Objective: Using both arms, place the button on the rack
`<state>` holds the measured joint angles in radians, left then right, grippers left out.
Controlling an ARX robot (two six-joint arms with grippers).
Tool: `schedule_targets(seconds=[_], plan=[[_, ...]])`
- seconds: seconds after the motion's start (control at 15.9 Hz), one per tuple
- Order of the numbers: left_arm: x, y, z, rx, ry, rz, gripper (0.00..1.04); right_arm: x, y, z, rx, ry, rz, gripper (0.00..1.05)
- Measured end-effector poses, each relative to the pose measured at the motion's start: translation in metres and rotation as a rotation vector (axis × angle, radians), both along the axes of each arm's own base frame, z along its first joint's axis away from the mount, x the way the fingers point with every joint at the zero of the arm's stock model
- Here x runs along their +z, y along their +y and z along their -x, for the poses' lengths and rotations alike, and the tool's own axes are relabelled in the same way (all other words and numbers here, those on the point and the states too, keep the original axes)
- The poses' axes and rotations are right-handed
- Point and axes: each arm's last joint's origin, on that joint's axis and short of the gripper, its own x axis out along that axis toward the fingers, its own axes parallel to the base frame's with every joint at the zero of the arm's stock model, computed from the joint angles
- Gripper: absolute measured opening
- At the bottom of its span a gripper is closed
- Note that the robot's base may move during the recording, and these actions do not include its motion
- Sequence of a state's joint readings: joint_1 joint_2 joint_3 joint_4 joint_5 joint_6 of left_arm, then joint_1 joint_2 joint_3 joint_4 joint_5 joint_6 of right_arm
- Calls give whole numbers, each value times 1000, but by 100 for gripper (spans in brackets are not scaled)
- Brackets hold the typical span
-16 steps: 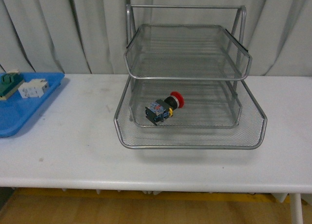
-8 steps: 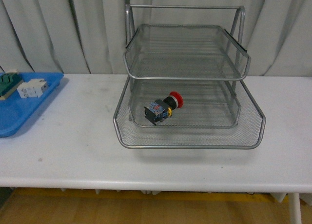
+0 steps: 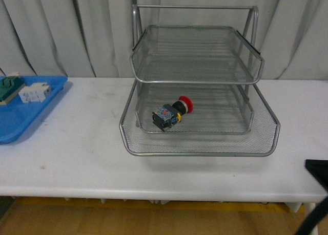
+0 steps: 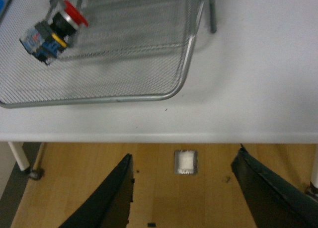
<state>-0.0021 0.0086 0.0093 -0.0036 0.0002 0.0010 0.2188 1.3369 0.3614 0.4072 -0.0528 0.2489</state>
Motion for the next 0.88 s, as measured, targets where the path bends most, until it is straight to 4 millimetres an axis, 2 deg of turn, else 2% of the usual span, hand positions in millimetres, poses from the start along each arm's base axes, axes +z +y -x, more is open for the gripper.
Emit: schedule_targets(seconds=[0.31,0.38,0.5,0.69,0.88], plan=[[0,0,0,0,0,0,98,-35,64,-42,66,166,33,6],[0,0,0,0,0,0,98,-41,75,-54,54,167,57,2],[0,0,0,0,0,0,98,-52,95,-75,59,161,88,2],[0,0,0,0,0,0,98,-58,109,-102,65,145,139,2],[0,0,0,0,0,0,98,-54,118,-140,59,96,189,2]])
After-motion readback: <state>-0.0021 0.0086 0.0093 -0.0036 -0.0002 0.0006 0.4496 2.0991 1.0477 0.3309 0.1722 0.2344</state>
